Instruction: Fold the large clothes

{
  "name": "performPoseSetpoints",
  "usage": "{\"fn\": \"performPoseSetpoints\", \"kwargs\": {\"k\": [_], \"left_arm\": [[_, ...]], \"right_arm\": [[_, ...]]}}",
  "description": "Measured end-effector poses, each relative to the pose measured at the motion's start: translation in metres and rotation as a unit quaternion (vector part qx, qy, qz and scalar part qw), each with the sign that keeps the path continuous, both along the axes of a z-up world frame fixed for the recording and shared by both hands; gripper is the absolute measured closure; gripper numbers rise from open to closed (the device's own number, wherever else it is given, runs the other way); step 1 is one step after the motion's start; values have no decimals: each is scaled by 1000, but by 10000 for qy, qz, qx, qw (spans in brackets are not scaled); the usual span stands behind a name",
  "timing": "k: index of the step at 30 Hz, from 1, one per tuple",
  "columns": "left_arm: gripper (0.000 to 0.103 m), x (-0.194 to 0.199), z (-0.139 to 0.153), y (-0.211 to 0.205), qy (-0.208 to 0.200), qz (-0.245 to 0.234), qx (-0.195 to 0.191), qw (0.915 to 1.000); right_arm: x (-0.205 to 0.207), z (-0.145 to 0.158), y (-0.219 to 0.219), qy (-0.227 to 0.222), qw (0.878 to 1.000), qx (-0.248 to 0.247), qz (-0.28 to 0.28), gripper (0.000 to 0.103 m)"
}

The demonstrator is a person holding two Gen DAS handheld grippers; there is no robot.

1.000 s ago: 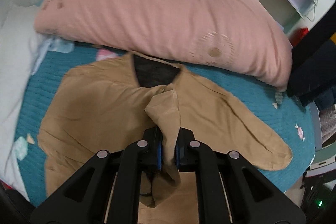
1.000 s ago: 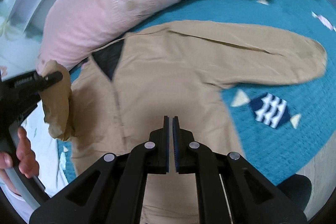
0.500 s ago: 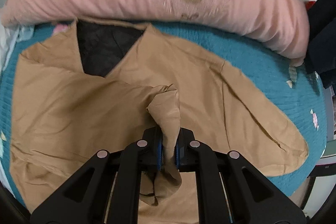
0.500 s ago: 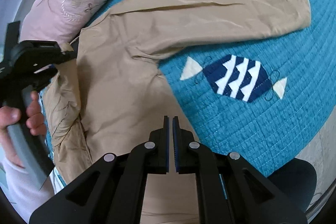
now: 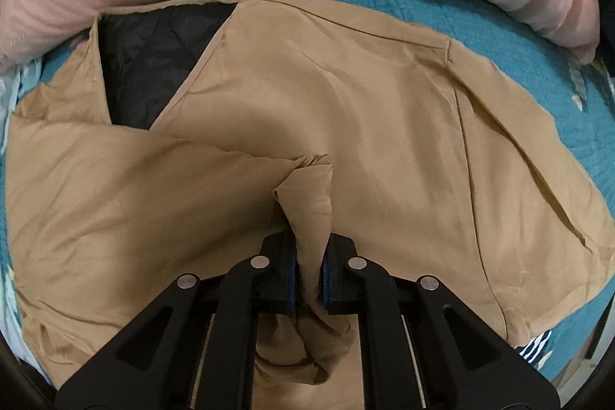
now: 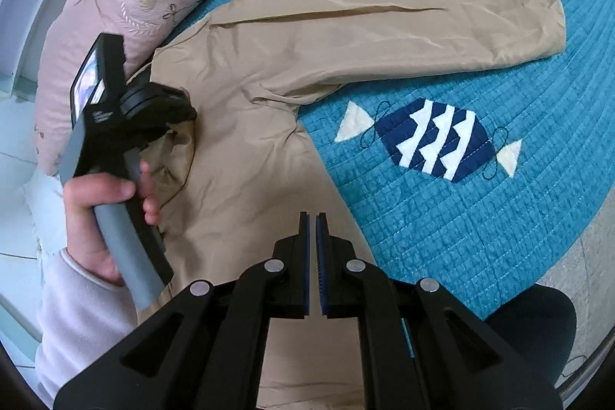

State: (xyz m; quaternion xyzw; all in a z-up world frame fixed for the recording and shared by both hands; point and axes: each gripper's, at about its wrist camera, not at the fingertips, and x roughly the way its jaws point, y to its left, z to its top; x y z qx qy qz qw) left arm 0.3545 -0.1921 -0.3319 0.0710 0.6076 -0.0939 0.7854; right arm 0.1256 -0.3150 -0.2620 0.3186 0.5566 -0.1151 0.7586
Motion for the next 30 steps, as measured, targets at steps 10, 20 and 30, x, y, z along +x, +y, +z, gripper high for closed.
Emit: {"fn": "performPoseSetpoints", "kwargs": {"k": [10, 20, 30], "left_arm": [[59, -19, 67, -2, -68, -335, -580, 9977], [59, -20, 131, 77, -516, -551, -912, 9930], [99, -9, 102, 200, -15, -1, -630, 9980]], "right_arm": [[-7, 26, 5, -106, 9998, -195, -15, 74], [32, 79, 43, -646, 9951, -638, 394, 62], [119, 65, 154, -635, 9811, -491, 1762, 81]]}}
